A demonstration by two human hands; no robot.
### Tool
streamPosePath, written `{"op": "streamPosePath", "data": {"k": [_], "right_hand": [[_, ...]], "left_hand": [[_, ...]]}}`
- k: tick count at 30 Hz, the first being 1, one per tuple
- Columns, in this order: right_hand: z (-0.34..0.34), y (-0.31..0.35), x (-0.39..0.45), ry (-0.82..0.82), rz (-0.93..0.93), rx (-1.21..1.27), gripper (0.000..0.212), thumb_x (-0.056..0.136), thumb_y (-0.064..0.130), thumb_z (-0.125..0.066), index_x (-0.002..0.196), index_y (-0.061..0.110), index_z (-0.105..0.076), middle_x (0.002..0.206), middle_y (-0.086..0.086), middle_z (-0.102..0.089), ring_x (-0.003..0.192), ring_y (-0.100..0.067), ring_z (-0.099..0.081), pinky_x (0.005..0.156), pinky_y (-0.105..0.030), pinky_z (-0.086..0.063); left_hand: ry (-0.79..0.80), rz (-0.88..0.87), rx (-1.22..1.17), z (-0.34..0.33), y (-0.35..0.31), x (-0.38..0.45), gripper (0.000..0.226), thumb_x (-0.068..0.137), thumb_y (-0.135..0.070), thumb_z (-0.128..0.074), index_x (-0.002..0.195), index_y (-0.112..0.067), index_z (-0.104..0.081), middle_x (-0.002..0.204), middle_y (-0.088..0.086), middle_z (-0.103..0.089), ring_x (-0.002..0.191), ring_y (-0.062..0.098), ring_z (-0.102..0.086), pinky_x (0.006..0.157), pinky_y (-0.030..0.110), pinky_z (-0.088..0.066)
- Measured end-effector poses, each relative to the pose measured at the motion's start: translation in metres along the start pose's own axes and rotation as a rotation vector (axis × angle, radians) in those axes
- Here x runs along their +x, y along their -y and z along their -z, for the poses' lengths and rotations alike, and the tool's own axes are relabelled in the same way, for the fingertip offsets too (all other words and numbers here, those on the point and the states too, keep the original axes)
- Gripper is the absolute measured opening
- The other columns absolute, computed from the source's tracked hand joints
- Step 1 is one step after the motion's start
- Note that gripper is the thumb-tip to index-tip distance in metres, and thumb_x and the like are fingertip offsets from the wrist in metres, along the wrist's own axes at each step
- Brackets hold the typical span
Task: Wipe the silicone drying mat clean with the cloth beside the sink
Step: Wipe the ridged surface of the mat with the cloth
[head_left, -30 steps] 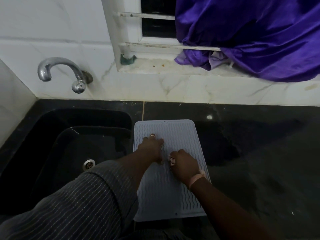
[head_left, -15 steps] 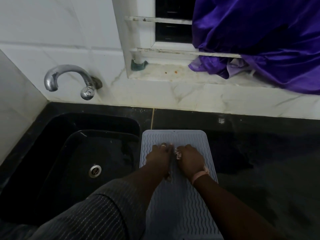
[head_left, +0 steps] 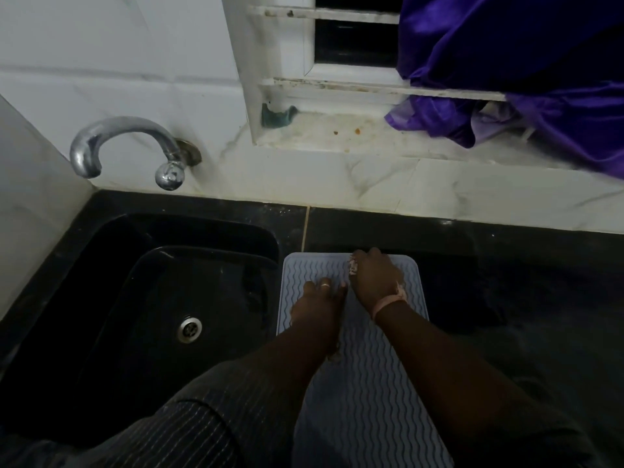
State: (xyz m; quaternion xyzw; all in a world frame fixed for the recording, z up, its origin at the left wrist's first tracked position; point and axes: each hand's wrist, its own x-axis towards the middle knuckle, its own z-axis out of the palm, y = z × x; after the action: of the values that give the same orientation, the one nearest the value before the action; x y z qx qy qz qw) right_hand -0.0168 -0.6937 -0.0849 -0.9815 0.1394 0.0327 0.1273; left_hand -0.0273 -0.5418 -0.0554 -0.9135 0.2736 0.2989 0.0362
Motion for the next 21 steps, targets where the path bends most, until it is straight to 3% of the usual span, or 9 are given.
{"op": "streamPosePath", "data": {"k": [3,11,21], "right_hand": [[-0.003,-0.001,-0.009,-0.011,0.007,-0.001,0.022,0.1,0.024,-0.048,0.108,0.011,-0.064,0.109,-0.014,-0.06,0.096,-0.031,-0.063,0.075,-0.037,-0.052],[-0.001,0.002,-0.073,0.032,-0.007,-0.043,0.031,0.103,0.037,-0.042,0.109,0.018,-0.065,0.108,-0.01,-0.062,0.093,-0.028,-0.064,0.076,-0.037,-0.052],[-0.014,0.007,-0.158,0.039,-0.029,-0.021,0.021,0.1,0.03,-0.047,0.096,0.019,-0.064,0.1,-0.005,-0.063,0.085,-0.022,-0.063,0.07,-0.036,-0.055]], "left_hand": [[0.002,-0.001,0.021,0.001,0.0,0.0,0.14,0.062,-0.04,-0.095,0.162,-0.03,0.003,0.163,0.012,-0.001,0.146,0.041,-0.01,0.107,0.059,-0.043],[-0.019,0.0,0.079,0.001,-0.001,-0.003,0.14,0.061,-0.05,-0.093,0.162,-0.029,0.002,0.162,0.013,-0.003,0.144,0.042,-0.015,0.11,0.056,-0.04],[-0.032,0.002,0.058,0.002,-0.002,-0.01,0.139,0.062,-0.05,-0.092,0.162,-0.028,0.001,0.163,0.015,-0.002,0.147,0.043,-0.012,0.115,0.057,-0.035]]}}
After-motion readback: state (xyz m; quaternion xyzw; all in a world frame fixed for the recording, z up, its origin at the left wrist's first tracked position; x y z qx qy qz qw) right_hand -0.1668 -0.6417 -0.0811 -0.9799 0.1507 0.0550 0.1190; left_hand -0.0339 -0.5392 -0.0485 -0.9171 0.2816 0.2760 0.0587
